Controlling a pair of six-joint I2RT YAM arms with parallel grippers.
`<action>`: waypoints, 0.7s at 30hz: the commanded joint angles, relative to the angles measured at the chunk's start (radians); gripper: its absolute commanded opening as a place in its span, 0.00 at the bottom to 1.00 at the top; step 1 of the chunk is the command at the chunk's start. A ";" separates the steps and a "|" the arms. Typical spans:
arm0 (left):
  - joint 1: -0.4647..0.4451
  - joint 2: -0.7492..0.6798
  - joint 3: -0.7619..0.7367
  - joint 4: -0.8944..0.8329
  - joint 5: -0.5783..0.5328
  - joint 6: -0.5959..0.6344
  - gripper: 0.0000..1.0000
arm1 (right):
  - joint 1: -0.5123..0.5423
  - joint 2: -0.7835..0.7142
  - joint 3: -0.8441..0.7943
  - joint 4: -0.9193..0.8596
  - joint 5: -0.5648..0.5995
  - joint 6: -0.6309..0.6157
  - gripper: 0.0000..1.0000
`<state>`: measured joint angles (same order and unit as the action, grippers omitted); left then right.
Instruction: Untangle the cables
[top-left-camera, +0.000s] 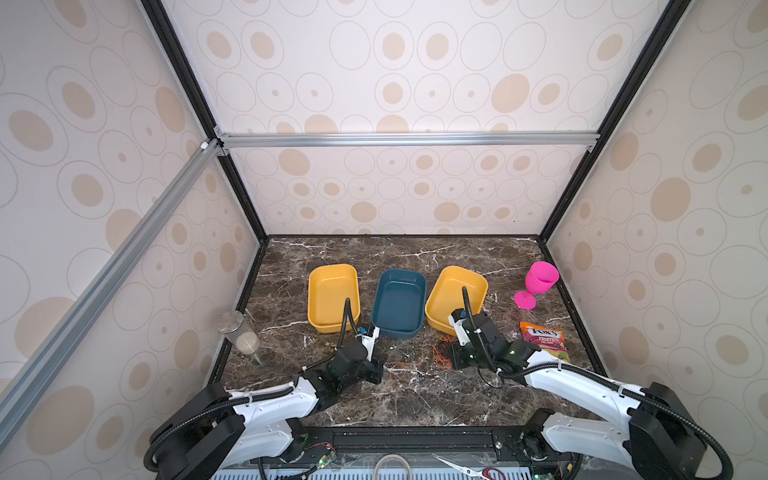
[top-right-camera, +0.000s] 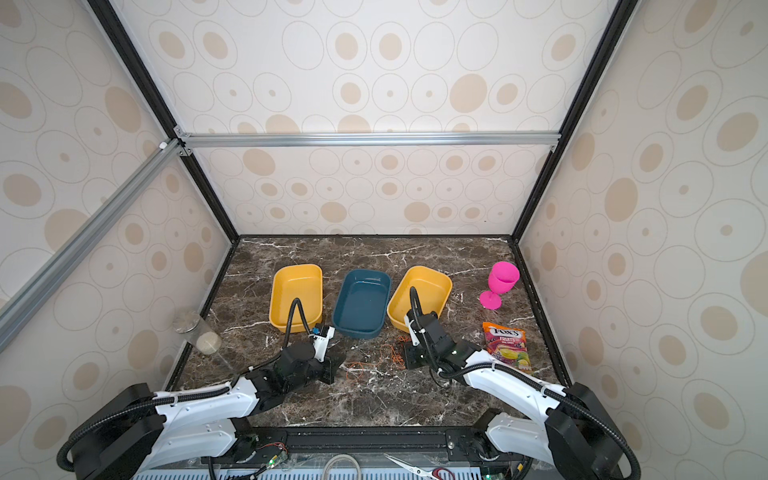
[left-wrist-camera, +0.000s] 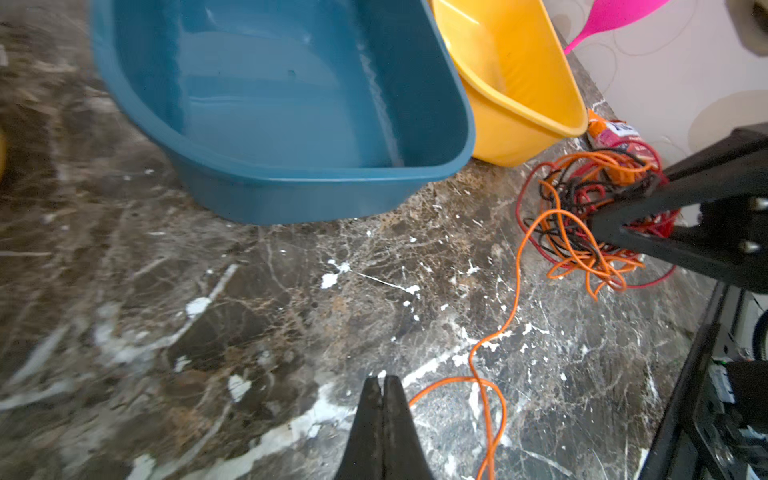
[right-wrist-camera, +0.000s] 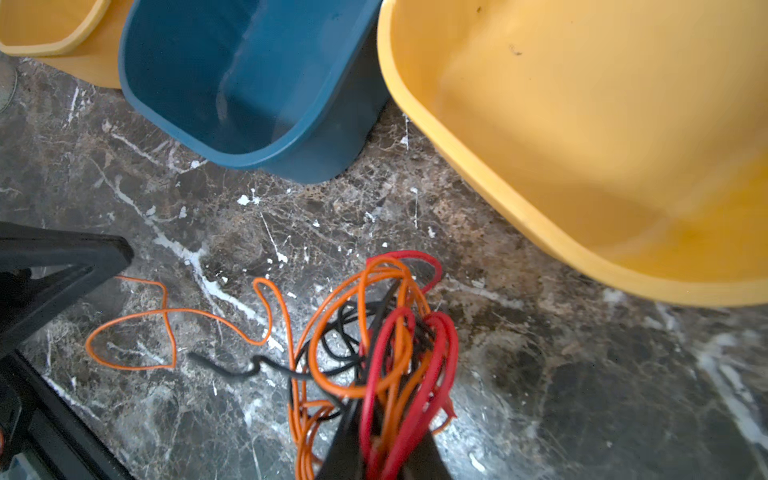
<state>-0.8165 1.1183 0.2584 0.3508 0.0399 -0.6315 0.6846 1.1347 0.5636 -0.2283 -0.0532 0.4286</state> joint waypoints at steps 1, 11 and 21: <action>0.037 -0.053 -0.017 -0.097 -0.079 -0.016 0.00 | 0.003 -0.037 -0.012 -0.043 0.072 0.003 0.14; 0.160 -0.220 -0.018 -0.294 -0.201 -0.096 0.00 | -0.010 -0.117 -0.002 -0.183 0.278 0.083 0.14; 0.254 -0.291 -0.026 -0.436 -0.260 -0.182 0.00 | -0.125 -0.217 -0.001 -0.338 0.355 0.164 0.13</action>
<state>-0.5838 0.8436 0.2367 -0.0166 -0.1837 -0.7609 0.5823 0.9463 0.5594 -0.4877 0.2573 0.5503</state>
